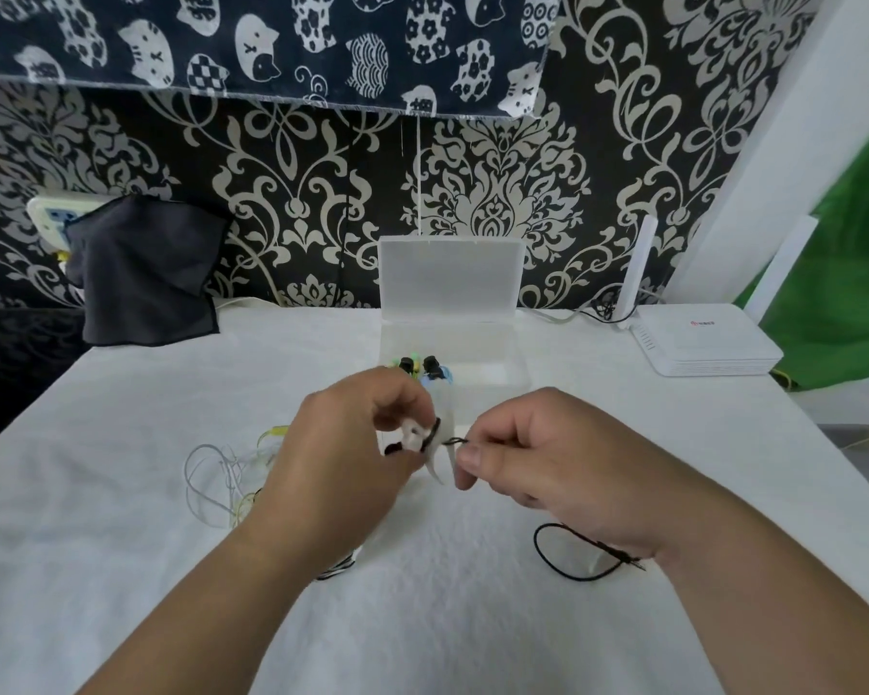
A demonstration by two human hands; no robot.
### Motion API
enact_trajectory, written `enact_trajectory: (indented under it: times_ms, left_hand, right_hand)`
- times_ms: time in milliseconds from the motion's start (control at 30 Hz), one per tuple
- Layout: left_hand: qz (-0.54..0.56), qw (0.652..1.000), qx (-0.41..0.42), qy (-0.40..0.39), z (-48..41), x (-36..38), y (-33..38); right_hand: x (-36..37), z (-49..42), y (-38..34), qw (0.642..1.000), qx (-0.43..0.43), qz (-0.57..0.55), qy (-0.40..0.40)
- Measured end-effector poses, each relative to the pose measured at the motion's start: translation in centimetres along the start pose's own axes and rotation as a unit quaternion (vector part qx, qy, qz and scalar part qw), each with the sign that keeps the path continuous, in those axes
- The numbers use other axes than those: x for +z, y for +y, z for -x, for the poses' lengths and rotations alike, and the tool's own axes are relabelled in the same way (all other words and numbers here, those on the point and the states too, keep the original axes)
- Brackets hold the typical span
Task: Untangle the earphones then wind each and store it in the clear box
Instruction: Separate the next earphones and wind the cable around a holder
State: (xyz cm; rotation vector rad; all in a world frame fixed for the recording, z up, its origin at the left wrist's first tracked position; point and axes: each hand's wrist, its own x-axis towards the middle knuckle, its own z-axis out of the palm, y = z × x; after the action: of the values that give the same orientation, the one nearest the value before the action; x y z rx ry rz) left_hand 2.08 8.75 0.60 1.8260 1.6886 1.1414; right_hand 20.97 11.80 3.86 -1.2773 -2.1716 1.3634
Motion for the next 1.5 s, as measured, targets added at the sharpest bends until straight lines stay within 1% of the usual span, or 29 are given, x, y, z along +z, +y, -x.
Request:
enact_trajectory:
  times_ms: [67, 133, 233, 300, 433, 500, 600, 700, 800, 867, 933, 967, 1033, 1100, 1167, 1233, 1300, 1367, 1433, 1500]
  left_hand:
    - [-0.012, 0.999, 0.02, -0.042, 0.2, 0.2, 0.2]
    - [0.003, 0.997, 0.013, -0.08, 0.4, 0.3, 0.4]
    - [0.091, 0.987, -0.028, -0.126, 0.5, 0.0, 0.8]
    - [0.165, 0.974, -0.039, -0.148, 0.4, -0.3, 1.0]
    - [0.282, 0.944, -0.033, -0.167, 0.1, -0.5, 1.0]
    - [0.29, 0.94, -0.038, -0.174, 0.1, -0.5, 0.8]
    - [0.262, 0.947, -0.044, -0.182, 0.1, -0.5, 0.6]
    - [0.263, 0.947, -0.039, -0.18, 0.0, -0.5, 0.7]
    - [0.299, 0.94, -0.026, -0.164, 0.1, -0.5, 0.7]
    - [0.339, 0.932, -0.03, -0.124, 0.1, -0.4, 0.7]
    - [0.378, 0.922, -0.051, -0.061, -0.1, -0.4, 0.6]
    - [0.38, 0.922, -0.063, -0.029, -0.3, -0.4, 0.4]
    - [0.323, 0.942, -0.082, 0.029, -0.5, -0.6, -0.1]
    - [0.219, 0.97, -0.088, 0.06, -0.7, -0.9, -0.6]
    - [0.133, 0.987, -0.075, 0.057, -0.6, -1.0, -0.7]
    - [0.055, 0.996, -0.05, 0.038, -0.4, -0.8, -0.5]
    - [-0.002, 1.0, -0.017, 0.007, -0.1, -0.4, -0.4]
    - [-0.013, 0.999, 0.009, -0.032, 0.2, 0.0, -0.2]
    - [0.017, 0.998, 0.002, -0.067, 0.4, 0.1, 0.2]
    - [0.063, 0.993, -0.021, -0.099, 0.4, -0.2, 0.5]
  right_hand:
    - [-0.5, 0.0, -0.3, 0.998, -0.035, 0.038, 0.038]
    - [-1.1, -0.1, -0.2, 0.994, -0.054, 0.038, 0.092]
    - [-1.6, -0.4, 0.2, 0.981, -0.073, 0.032, 0.177]
    - [-1.6, -0.7, 0.6, 0.975, -0.068, 0.021, 0.21]
    - [-1.1, -1.2, 1.1, 0.975, -0.044, -0.033, 0.217]
    - [-1.0, -1.2, 1.1, 0.974, -0.048, -0.044, 0.218]
    - [-1.0, -1.3, 1.0, 0.971, -0.065, -0.034, 0.227]
    - [-0.7, -1.5, 1.1, 0.974, -0.046, -0.023, 0.221]
    - [0.0, -1.9, 1.5, 0.985, 0.012, -0.025, 0.168]
    - [0.4, -2.1, 1.9, 0.992, 0.041, -0.032, 0.115]
    - [0.8, -2.0, 2.2, 0.996, 0.06, -0.025, 0.056]
    - [0.9, -1.9, 2.2, 0.997, 0.067, -0.021, 0.026]
    - [1.1, -1.5, 2.0, 0.997, 0.066, -0.01, -0.028]
    - [1.1, -1.2, 1.4, 0.996, 0.052, -0.014, -0.065]
    - [0.8, -0.8, 0.9, 0.996, 0.033, -0.026, -0.078]
    - [0.4, -0.5, 0.3, 0.997, 0.003, -0.028, -0.066]
    - [0.1, -0.3, -0.3, 0.998, -0.031, -0.02, -0.041]
    - [-0.2, -0.3, -0.5, 0.999, -0.051, 0.01, 0.012]
    - [-0.6, -0.6, -0.2, 0.993, -0.058, 0.056, 0.089]
    - [-1.0, -1.0, 0.5, 0.978, -0.067, 0.101, 0.168]
